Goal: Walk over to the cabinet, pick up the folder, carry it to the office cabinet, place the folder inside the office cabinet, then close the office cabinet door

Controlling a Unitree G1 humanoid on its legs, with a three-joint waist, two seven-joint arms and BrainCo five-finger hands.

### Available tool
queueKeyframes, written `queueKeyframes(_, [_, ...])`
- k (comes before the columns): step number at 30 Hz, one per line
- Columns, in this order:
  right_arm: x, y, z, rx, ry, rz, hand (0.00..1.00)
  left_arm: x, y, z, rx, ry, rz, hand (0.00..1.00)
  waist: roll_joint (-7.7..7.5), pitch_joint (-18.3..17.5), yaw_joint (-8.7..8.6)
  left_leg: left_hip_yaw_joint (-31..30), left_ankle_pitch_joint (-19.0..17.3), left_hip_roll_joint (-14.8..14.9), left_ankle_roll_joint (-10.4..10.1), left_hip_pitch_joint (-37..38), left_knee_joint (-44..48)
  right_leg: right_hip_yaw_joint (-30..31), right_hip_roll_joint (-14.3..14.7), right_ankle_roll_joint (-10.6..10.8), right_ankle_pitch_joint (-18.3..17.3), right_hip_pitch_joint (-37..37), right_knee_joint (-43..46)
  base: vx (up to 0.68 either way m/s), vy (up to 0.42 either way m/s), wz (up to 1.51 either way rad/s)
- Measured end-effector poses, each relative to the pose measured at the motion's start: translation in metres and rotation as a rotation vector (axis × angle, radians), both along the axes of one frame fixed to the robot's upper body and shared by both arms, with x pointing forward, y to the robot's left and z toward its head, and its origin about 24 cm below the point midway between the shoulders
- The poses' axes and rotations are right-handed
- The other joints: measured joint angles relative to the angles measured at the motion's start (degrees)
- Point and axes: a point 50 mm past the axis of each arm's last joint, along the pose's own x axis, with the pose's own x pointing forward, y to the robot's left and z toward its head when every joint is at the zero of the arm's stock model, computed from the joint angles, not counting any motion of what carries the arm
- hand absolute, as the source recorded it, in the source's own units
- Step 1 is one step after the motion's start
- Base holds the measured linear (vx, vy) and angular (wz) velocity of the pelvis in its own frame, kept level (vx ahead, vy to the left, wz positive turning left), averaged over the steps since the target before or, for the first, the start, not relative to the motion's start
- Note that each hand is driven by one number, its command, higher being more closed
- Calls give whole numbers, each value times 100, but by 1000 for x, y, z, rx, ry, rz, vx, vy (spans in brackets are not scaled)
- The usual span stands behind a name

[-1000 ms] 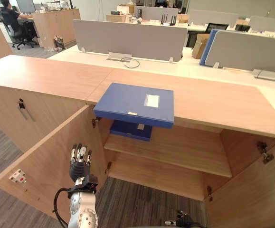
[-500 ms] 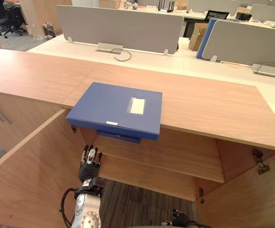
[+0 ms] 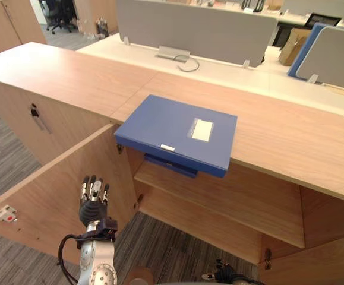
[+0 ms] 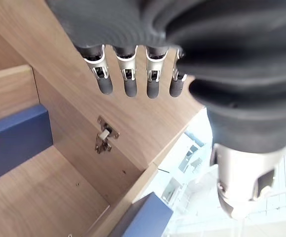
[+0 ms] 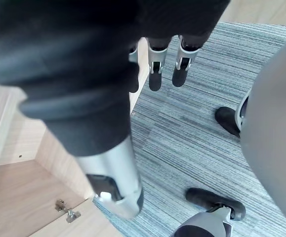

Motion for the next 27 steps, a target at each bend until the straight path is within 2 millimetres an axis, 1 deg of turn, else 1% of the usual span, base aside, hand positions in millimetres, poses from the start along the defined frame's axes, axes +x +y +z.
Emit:
queueKeyframes(1, [0, 3, 0, 10, -1, -1, 0, -2, 0, -2, -2, 12, -1, 0, -28, -3, -1, 12, 84, -59, 140, 180, -373, 1, -49, 2, 10, -23, 12, -55, 82, 0])
queueKeyframes(2, [0, 5, 0, 13, -2, -1, 0, -2, 0, -3, -3, 17, -4, 0, -30, -6, -6, 23, 129, -87, 213, 282, -571, 1, -70, 2, 11, -31, 24, -70, 54, -1])
queueKeyframes(3, [0, 8, 0, 23, -6, -4, 0, -2, -2, -3, -6, 21, -14, 0, -10, -24, -5, 57, 182, -105, 298, 448, -961, 2, -80, 1, 11, -51, 34, -50, 32, -1])
queueKeyframes(4, [1, 10, 0, 30, -6, -11, 0, -2, -2, -2, -6, 20, -16, 0, -28, -33, -3, 77, 247, -120, 329, 522, -1136, 11, -100, -1, 10, -78, 32, -67, 7, -7])
queueKeyframes(6, [-1, 19, 0, 62, -2, -36, 0, -4, -3, -2, 9, 27, -21, 0, -84, -124, -3, 155, 482, -159, 306, 655, -1590, 37, -131, -35, 33, -138, 0, -40, -24, -12])
queueKeyframes(7, [-1, 21, 0, 67, -3, -36, 0, -3, -3, -1, 27, 29, -23, 0, -91, -138, -7, 159, 529, -167, 294, 697, -1686, 37, -132, -38, 37, -136, -16, -9, -45, -4])
queueKeyframes(10, [-3, 25, 0, 78, -1, -39, 0, -2, -5, 7, 146, 31, -30, 0, -135, -222, -11, 170, 720, -182, 267, 843, -2067, 38, -109, -32, 66, -135, -76, 15, -54, 1])
queueKeyframes(13, [-5, 26, -1, 83, 5, -41, 0, 1, -5, 21, 282, 8, -18, 0, -162, -299, -11, 169, 842, -183, 245, 936, -2289, 37, -80, -35, 72, -128, -144, 46, -34, 1])
queueKeyframes(15, [-7, 27, -1, 84, 11, -42, 0, 5, -5, 40, 396, -36, 15, 0, -169, -360, -8, 171, 869, -189, 242, 980, -2361, 37, -68, -33, 76, -129, -195, 48, -1, -1])
queueKeyframes(16, [-8, 27, -2, 85, 14, -43, 0, 6, -3, 56, 507, -72, 67, 0, -174, -384, -6, 197, 872, -195, 242, 1034, -2403, 54, -65, -32, 78, -91, -226, 44, 14, -6])
queueKeyframes(17, [-8, 28, -2, 88, 18, -49, 0, 5, -2, 63, 565, -83, 97, 0, -180, -415, -12, 203, 872, -200, 242, 1050, -2431, 66, -67, -32, 78, -90, -229, 38, 26, -9])
queueKeyframes(19, [-10, 27, -3, 92, 23, -81, 0, 1, 1, 88, 707, -146, 184, 0, -183, -452, -12, 277, 872, -208, 244, 1139, -2521, 162, -77, -32, 79, -67, -229, 22, 36, -16])
queueKeyframes(20, [-10, 27, -3, 92, 23, -79, 0, -1, 1, 93, 740, -162, 205, 0, -184, -461, -13, 292, 872, -213, 244, 1158, -2538, 196, -82, -29, 80, -73, -230, 15, 48, -20])
queueKeyframes(22, [-10, 28, -3, 88, 26, -61, 0, -5, 0, 110, 874, -206, 271, 0, -201, -473, -16, 367, 870, -229, 250, 1234, -2580, 284, -102, 1, 99, -86, -241, 2, 59, -17])
queueKeyframes(23, [-11, 29, -3, 87, 28, -53, 0, -3, -1, 113, 892, -219, 278, 0, -216, -484, -7, 399, 870, -230, 250, 1233, -2582, 312, -100, 13, 110, -94, -268, -17, 47, -19])
queueKeyframes(24, [-11, 31, -3, 90, 27, -41, 0, -2, -4, 117, 950, -233, 297, 0, -234, -491, -6, 442, 869, -224, 250, 1237, -2592, 366, -91, 15, 132, -133, -299, -33, 31, -24])
queueKeyframes(25, [-11, 33, -3, 96, 25, -37, 0, 2, -10, 122, 1026, -262, 300, 0, -258, -512, -23, 508, 870, -214, 250, 1242, -2613, 443, -77, 2, 158, -133, -325, -27, 22, -28])
queueKeyframes(26, [-11, 33, -3, 96, 27, -36, 0, 5, -15, 123, 1066, -281, 287, 0, -264, -520, -19, 555, 869, -209, 250, 1257, -2622, 490, -68, 0, 182, -135, -353, -41, 25, -36])
queueKeyframes(27, [-11, 32, -3, 90, 28, -14, 0, 10, -22, 124, 1169, -307, 268, 0, -260, -547, -45, 630, 869, -201, 250, 1286, -2642, 573, -45, -3, 237, -133, -428, -40, 16, -38])
